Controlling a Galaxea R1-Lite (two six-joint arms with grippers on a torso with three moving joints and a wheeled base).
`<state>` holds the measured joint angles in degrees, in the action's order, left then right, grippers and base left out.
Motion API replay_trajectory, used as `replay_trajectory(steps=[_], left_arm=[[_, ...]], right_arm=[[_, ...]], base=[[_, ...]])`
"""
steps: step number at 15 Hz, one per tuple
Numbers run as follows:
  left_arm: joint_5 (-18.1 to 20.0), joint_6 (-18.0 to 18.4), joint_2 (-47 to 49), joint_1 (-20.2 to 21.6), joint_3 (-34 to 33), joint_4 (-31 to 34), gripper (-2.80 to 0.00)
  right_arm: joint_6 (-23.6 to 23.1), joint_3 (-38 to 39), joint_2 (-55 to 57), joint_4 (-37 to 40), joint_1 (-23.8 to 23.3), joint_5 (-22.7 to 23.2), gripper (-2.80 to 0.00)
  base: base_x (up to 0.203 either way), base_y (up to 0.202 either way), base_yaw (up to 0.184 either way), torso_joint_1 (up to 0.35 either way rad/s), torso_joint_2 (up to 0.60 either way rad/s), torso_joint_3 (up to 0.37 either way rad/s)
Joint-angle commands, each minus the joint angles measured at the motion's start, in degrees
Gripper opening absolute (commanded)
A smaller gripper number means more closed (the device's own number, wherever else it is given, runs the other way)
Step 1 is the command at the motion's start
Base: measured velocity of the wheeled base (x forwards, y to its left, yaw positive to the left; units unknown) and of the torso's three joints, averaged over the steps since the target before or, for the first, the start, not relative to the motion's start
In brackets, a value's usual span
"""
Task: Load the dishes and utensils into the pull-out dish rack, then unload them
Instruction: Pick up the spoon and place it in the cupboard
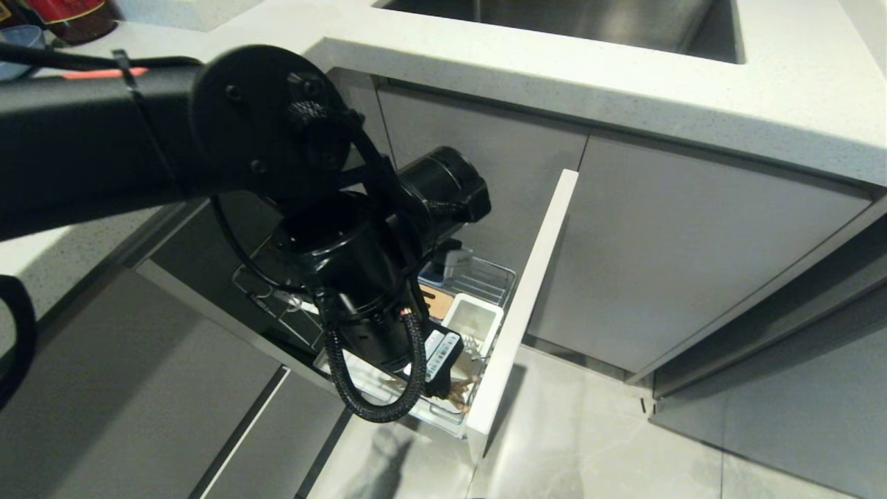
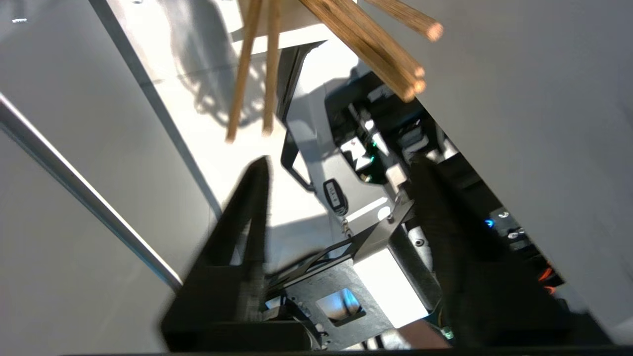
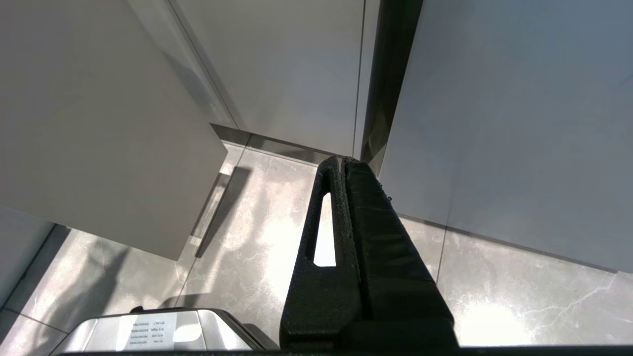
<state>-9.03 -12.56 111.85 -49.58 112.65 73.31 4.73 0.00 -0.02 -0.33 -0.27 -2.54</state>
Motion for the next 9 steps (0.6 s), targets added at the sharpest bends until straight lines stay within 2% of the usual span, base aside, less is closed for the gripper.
replay_trajectory(steps=[1,3,7,9], left_arm=[[-0.26,-0.31,-4.13,-0.04,0.02,0.25,-2.8],[-0.4,-2.06,-5.73,-0.08,0.02,-1.85,-2.8],[-0.19,-10.82,-5.97,-0.08,-0.01,-13.99,-2.8],[0.85,-13.28,-4.69,-0.6,-0.06,-16.48,-2.8]], right_arm=[[0.02,0.0,-0.24,-0.03,0.0,-0.01,-2.8],[0.02,0.0,-0.24,-0.03,0.0,-0.01,-2.8],[0.02,0.0,-0.24,-0.03,0.0,-0.01,-2.8],[0.02,0.0,-0.24,-0.03,0.0,-0.01,-2.8]], base=[[0.0,0.0,0.0,0.0,0.0,0.0],[0.0,0.0,0.0,0.0,0.0,0.0],[0.0,0.0,0.0,0.0,0.0,0.0],[0.0,0.0,0.0,0.0,0.0,0.0]])
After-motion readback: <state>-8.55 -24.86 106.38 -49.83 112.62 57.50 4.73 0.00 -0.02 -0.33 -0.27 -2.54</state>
